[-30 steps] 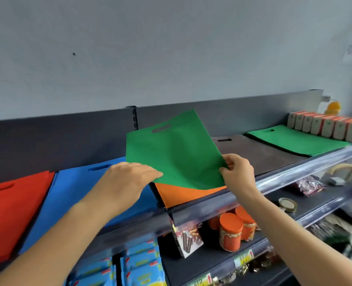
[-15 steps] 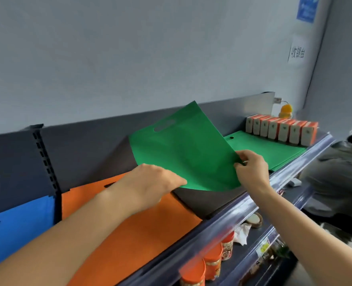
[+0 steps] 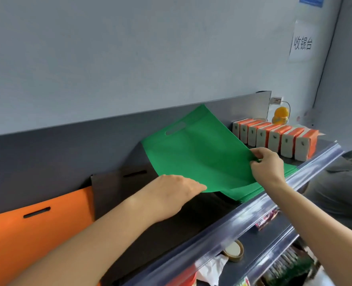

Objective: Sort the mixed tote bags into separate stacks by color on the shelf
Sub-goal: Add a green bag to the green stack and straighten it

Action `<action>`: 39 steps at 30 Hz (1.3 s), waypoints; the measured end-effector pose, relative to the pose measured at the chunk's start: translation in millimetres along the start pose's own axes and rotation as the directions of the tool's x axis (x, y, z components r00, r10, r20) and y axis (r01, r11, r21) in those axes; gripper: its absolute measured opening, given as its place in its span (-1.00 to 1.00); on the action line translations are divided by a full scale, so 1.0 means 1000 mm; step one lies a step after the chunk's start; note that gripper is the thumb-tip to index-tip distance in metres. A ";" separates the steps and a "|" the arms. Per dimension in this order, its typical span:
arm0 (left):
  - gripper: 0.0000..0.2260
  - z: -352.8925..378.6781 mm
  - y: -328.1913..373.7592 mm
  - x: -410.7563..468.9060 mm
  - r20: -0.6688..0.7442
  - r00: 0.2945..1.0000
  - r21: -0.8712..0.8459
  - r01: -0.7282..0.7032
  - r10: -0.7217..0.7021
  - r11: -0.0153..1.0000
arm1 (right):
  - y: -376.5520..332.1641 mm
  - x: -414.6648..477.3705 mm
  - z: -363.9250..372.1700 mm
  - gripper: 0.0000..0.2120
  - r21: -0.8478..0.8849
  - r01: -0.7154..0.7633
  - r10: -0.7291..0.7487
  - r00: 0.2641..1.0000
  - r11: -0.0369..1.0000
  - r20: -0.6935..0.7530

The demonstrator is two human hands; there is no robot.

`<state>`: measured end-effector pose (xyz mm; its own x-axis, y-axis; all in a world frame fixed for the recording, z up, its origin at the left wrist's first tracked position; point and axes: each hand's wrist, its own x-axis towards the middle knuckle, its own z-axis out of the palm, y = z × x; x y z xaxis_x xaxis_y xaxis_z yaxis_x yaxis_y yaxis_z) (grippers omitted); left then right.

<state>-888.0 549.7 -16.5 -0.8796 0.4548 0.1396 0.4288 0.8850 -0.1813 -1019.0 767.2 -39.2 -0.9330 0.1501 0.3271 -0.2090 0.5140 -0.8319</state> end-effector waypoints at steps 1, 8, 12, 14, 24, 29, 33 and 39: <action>-0.45 0.002 0.006 0.016 0.003 1.000 -0.015 0.012 -0.012 1.000 | 0.008 0.014 -0.005 -0.59 -0.012 0.005 -0.005 1.000 1.000 0.006; -0.45 0.022 0.040 0.106 0.035 0.996 -0.112 0.090 -0.086 0.990 | 0.059 0.098 -0.021 -0.54 -0.137 0.024 -0.019 0.999 0.990 0.039; -0.47 0.040 0.050 0.128 0.133 0.985 -0.164 0.129 -0.107 0.978 | 0.083 0.120 -0.021 -0.54 -0.258 0.010 0.017 0.995 0.966 0.103; -0.62 0.046 0.056 0.133 0.215 0.971 -0.188 0.146 -0.104 0.971 | 0.091 0.125 -0.019 -0.54 -0.365 0.019 0.043 0.986 0.931 0.160; -0.54 0.033 0.026 0.077 0.205 0.922 -0.216 0.371 -0.329 0.903 | 0.019 0.074 0.034 -0.70 -0.120 0.499 -0.367 0.760 0.858 0.536; -0.41 0.024 -0.030 -0.022 0.404 0.696 -0.097 0.679 -0.594 0.728 | -0.018 0.028 0.071 -0.46 -0.205 0.614 -0.264 0.583 0.762 0.768; -0.25 0.029 -0.039 -0.065 0.542 0.583 -0.073 0.750 -0.605 0.658 | -0.013 0.020 0.083 -0.39 -0.365 0.583 -0.065 0.586 0.726 0.807; -0.31 0.047 -0.029 -0.058 0.521 0.623 -0.220 0.759 -0.584 0.613 | 0.002 0.024 0.086 -0.52 -0.395 0.558 -0.026 0.600 0.730 0.800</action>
<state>-859.3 492.7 -64.9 -0.9056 -0.2850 -0.3141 -0.3589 0.9096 0.2094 -1067.1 699.2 -72.1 -0.7884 -0.5989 -0.1407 -0.5577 0.7923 -0.2473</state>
